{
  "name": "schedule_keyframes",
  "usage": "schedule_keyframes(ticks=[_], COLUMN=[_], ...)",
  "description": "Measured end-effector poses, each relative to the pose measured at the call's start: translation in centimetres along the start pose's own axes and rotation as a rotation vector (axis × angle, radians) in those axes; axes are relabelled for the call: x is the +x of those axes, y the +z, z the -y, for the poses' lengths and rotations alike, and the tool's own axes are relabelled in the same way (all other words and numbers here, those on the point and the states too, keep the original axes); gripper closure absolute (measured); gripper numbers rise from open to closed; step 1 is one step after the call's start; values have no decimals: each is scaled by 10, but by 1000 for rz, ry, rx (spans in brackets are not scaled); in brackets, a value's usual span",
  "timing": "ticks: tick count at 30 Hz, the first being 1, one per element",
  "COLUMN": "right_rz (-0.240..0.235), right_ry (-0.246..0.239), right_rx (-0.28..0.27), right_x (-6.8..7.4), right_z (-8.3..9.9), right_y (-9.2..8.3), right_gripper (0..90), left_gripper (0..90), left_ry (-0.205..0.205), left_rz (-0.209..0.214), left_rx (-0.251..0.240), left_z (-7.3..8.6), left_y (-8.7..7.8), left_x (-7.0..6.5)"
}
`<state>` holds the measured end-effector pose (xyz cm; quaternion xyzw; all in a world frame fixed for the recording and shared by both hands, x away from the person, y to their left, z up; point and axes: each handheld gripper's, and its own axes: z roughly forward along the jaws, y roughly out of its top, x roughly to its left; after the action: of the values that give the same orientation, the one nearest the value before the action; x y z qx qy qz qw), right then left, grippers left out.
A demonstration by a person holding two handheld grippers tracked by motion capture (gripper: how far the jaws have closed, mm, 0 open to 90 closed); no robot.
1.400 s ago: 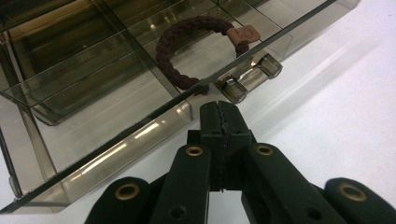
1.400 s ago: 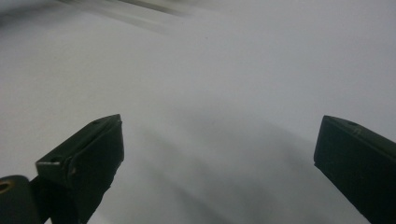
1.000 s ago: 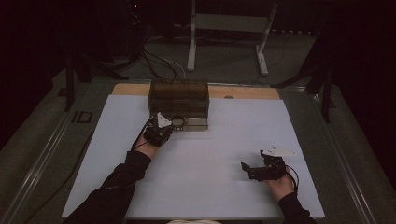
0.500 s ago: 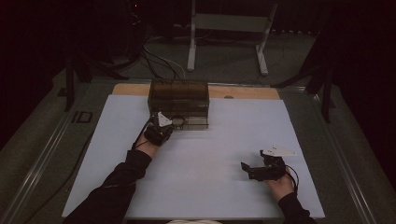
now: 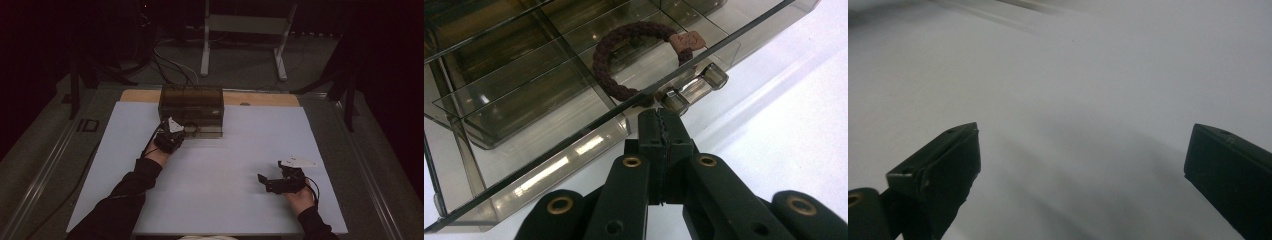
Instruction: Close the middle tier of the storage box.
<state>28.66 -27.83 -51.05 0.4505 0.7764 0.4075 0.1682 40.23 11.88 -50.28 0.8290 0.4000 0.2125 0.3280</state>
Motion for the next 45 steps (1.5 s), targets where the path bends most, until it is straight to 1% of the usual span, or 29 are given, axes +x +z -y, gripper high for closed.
schedule_keyframes(ticks=[5,7,9,14,17,23,25,28,30,40,45], right_rz=[0,2,2,2,2,1,1,2,1,0,-1], right_ry=[3,3,1,1,1,0,1,2,1,-2,-3], right_rx=[-1,-1,-2,-1,-2,-2,-2,-3,-3,-2,-2], right_x=[-1,0,0,0,0,0,0,0,0,0,0], right_z=[0,0,0,0,0,0,0,0,0,0,0], right_y=[0,0,-1,-1,-1,-1,-1,-1,-1,-1,-1], right_gripper=[17,17,16,16,16,17,16,16,16,16,16], left_gripper=[900,900,900,900,900,900,900,900,900,900,900], left_ry=[-1,6,-1,7,0,1,-8,-6,-14,-13,-21], left_rz=[4,1,3,-4,-2,-5,-5,-7,-3,-10,-10], left_rx=[-2,0,-7,-1,-1,10,4,5,3,0,0], left_z=[-2,-3,-4,-6,-7,-9,-9,-10,-10,-14,-15], left_y=[1,1,2,3,4,5,6,6,6,7,9], left_x=[0,0,0,0,1,4,5,6,7,8,10])
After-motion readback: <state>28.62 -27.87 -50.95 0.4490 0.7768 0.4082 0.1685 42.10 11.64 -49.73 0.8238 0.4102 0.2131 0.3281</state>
